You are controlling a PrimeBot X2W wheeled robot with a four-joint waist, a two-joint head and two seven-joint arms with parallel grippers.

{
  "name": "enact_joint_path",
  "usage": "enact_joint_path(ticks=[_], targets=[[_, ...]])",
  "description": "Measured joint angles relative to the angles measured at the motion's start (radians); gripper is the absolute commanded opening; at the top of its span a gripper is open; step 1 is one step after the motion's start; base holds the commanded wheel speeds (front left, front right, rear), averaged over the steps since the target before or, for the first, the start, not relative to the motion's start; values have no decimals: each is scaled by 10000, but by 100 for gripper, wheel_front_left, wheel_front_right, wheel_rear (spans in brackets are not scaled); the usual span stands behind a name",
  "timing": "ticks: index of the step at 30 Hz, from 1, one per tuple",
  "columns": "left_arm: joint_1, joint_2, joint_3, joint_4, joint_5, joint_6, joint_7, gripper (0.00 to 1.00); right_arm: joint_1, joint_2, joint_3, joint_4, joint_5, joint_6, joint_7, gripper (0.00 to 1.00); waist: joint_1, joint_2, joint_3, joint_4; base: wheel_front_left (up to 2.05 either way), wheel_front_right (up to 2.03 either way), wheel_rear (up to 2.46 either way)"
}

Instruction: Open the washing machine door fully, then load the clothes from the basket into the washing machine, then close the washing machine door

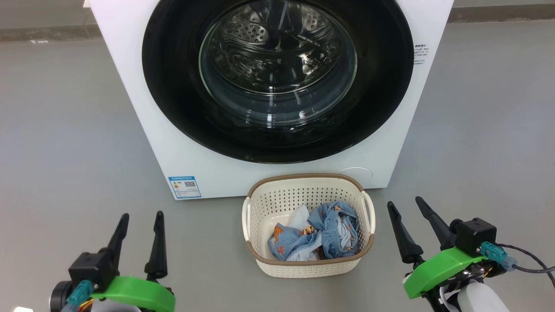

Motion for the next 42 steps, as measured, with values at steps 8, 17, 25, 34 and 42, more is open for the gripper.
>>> enact_joint_path(ticks=[8, 17, 25, 34, 42], targets=[[0, -6, 38, 0, 0, -2, 0, 100, -3, 10, -6, -50, 0, 0, 0, 100, 0, 0, 11, 3, 0, 0, 0], [-2, -17, 96, 10, 0, -4, 0, 100, -10, 10, -54, -42, 0, 0, 0, 100, 0, 0, 29, -10, 0, 0, 0], [-2, -19, 123, 4, -2, -44, 0, 100, -99, 10, -79, -35, 0, 0, 0, 100, 0, 0, 46, -39, 0, 0, 0], [-4, -19, 115, 61, -4, -44, 0, 100, -99, 10, -127, -38, 0, 0, 0, 100, 0, 0, 68, -35, 0, 0, 0], [-11, -19, 123, 176, 56, -44, 0, 100, -100, 25, -136, -38, 2, 0, 0, 100, 0, 0, 87, -28, 26, 26, -51]])
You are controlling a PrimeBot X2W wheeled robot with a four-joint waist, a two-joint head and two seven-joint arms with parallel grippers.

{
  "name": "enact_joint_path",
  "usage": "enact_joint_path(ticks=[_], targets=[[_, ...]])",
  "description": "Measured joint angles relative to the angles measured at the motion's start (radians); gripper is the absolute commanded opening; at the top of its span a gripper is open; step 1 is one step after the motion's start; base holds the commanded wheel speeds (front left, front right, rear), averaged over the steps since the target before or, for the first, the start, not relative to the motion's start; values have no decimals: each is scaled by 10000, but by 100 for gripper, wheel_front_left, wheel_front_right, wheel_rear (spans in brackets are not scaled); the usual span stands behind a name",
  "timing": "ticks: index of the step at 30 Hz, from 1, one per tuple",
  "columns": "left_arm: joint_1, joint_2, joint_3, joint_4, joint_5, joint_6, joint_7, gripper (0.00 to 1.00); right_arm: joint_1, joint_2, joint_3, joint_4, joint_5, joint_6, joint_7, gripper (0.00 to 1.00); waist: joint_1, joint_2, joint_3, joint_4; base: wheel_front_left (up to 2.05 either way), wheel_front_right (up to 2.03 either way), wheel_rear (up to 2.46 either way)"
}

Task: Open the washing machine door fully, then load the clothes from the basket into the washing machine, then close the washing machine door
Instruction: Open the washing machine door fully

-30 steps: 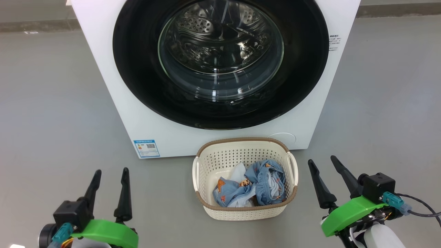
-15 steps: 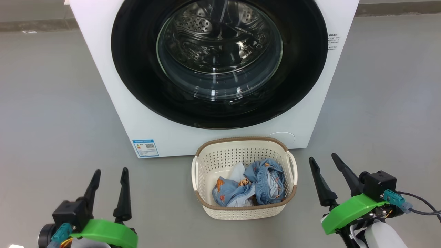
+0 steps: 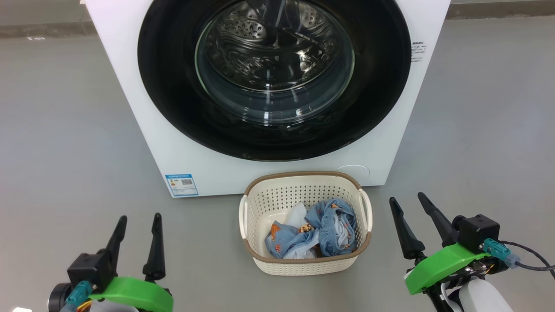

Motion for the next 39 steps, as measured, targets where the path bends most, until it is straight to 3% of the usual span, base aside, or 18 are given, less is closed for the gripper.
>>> enact_joint_path(ticks=[20, 39], targets=[[-41, -23, 2, -21, -111, -2, 0, 100, 0, 31, -105, -27, 0, 0, 0, 100, 0, 0, 40, -55, 96, 96, -192], [-53, -40, 2, -4, -111, -2, 0, 100, 1, 35, -104, -25, 2, 0, 0, 100, 0, 0, -4, -53, 13, 13, -27]])
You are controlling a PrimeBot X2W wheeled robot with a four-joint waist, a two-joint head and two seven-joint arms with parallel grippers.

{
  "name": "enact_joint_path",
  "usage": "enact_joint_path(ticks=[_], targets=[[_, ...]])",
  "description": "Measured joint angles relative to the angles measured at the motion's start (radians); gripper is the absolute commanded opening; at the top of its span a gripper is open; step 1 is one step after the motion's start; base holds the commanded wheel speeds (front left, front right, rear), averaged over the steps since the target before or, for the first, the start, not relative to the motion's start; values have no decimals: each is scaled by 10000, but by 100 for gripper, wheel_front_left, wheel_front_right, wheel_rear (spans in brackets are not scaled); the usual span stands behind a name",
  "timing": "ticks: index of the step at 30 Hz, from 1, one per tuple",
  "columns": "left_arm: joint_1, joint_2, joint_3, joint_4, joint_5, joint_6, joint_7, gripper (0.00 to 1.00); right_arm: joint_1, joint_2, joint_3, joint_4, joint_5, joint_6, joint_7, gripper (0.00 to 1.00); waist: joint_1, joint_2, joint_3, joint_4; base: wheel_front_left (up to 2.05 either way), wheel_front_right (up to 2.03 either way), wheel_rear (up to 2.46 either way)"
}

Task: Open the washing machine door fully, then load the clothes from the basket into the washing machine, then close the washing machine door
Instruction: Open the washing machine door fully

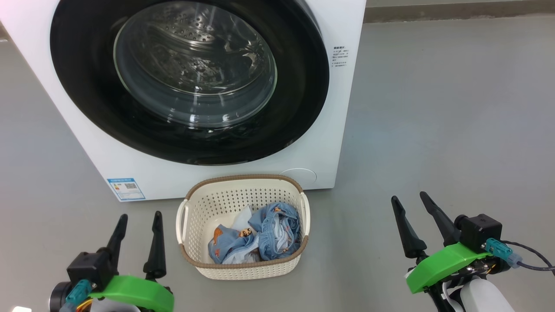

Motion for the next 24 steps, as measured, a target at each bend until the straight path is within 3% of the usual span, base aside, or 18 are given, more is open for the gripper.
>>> enact_joint_path(ticks=[24], targets=[[-1, 0, -42, 52, 8, 0, 0, 100, 0, -17, 46, 140, 33, 0, 0, 100, 0, 0, -52, 12, 0, 0, 0]])
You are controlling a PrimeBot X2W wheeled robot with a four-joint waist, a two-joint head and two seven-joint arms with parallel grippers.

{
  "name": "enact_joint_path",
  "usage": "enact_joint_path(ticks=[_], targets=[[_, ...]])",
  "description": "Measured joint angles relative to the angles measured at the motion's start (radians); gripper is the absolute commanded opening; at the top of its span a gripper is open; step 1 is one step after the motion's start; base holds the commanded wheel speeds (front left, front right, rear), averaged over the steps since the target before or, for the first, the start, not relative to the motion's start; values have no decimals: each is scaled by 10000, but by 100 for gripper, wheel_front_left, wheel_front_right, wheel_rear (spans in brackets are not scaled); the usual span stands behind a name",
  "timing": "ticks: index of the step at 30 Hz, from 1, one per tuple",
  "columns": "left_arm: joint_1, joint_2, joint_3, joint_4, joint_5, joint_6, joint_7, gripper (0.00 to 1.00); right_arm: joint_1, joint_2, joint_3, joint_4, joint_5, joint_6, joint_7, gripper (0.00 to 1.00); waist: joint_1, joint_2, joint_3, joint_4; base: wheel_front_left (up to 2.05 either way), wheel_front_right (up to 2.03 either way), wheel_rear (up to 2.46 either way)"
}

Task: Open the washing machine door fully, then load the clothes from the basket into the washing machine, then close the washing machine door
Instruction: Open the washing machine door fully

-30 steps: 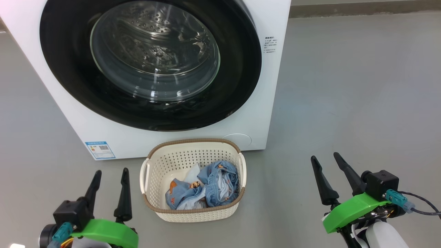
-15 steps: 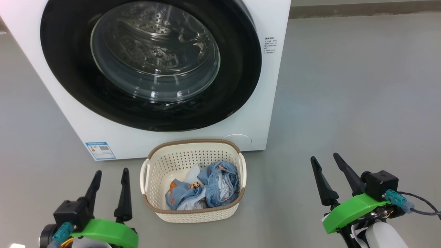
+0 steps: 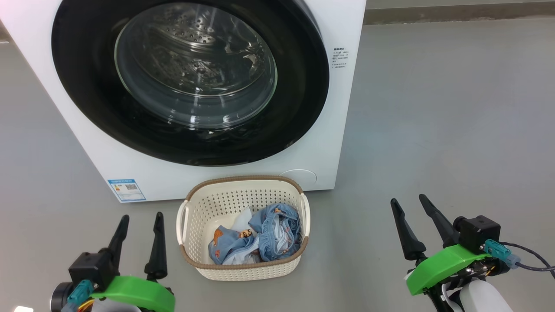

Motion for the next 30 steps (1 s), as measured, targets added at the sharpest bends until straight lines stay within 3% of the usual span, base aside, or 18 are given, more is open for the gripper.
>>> enact_joint_path(ticks=[21, 22, 24, 25, 26, 30], targets=[[-143, 0, -15, -150, 17, 0, 0, 100, -626, -192, -128, 42, 109, 0, 0, 98, 0, 0, 511, 93, 0, 0, 0], [-178, 2, -15, -188, 17, 0, -2, 100, -726, -217, -182, 23, 161, 0, 0, 85, 0, 0, 571, 105, 0, 0, 0], [-247, 2, -33, -222, 17, 0, 0, 100, -941, -278, -320, -15, 284, 0, 0, 42, 0, 0, 700, 133, 0, 0, 0], [-297, 2, -42, -247, 17, 0, -2, 100, -1056, -324, -391, -33, 445, 0, 0, 29, 0, 0, 770, 152, 0, 0, 0], [-336, 2, -56, -288, 17, 0, -2, 100, -1156, -376, -456, -56, 608, 0, 0, 4, 0, 0, 836, 176, 0, 0, 0], [-417, 21, -98, -355, 13, 0, -2, 100, -1585, -640, -616, -8, 1164, 0, -2, 0, 0, 0, 1095, 323, 0, 0, 0]])
